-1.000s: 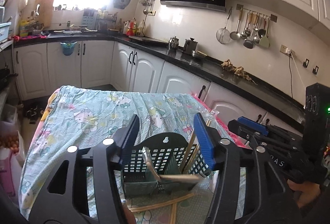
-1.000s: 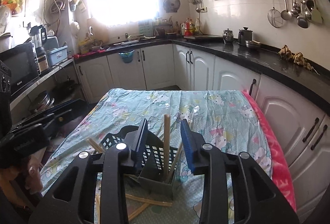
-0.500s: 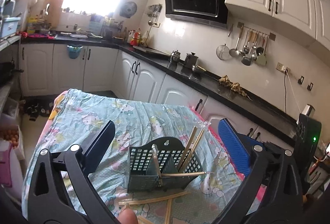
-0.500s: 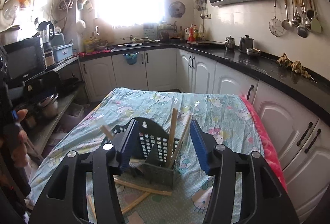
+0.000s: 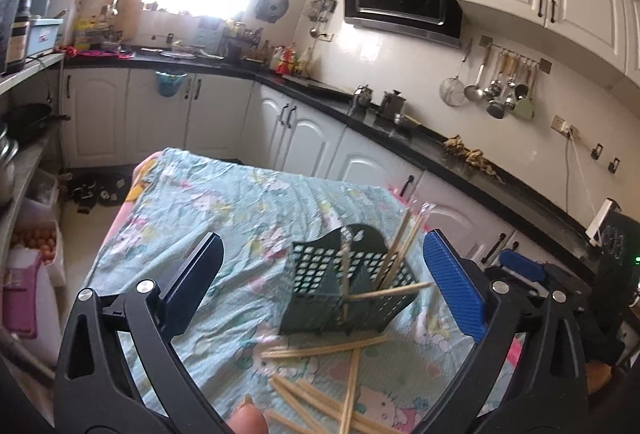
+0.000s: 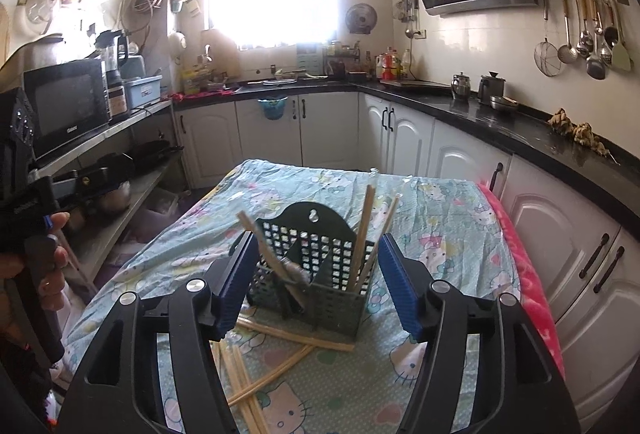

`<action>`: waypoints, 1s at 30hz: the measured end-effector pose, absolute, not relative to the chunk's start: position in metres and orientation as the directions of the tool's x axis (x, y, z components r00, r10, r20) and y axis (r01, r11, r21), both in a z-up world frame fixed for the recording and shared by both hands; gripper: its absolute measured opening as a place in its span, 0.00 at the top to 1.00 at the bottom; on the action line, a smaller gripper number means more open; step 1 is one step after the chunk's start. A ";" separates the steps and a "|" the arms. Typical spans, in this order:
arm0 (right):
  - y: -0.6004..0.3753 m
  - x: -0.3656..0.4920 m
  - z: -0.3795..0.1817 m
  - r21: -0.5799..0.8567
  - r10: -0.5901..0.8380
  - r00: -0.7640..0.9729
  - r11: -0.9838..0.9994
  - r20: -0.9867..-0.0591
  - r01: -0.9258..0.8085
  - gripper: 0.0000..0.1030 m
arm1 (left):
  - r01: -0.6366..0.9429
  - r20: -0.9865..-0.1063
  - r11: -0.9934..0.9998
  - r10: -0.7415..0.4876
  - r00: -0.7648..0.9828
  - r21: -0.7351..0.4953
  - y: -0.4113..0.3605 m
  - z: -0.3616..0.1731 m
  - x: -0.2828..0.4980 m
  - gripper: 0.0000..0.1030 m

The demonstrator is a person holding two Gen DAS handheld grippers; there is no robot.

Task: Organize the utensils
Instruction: 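Move both open grippers from the caddy down toward the chopstick pile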

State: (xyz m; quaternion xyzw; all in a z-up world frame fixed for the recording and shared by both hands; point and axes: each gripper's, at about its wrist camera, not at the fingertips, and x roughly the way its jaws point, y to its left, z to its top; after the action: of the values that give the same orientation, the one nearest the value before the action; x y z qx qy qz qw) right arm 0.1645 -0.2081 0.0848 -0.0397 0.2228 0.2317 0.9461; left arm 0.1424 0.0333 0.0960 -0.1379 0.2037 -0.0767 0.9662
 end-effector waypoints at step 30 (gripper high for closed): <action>-0.183 0.141 0.022 -0.010 0.410 0.724 0.867 -0.554 -0.499 0.40 | -0.016 -0.543 0.955 -0.154 0.825 -0.295 0.057 0.019 0.100 0.10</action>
State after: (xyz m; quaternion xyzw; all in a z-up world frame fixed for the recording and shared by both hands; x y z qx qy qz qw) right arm 0.1415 -0.1827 0.0218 -0.0793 0.2785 0.2457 0.9251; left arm 0.1001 0.0571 0.0186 -0.1450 0.2932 -0.0368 0.9443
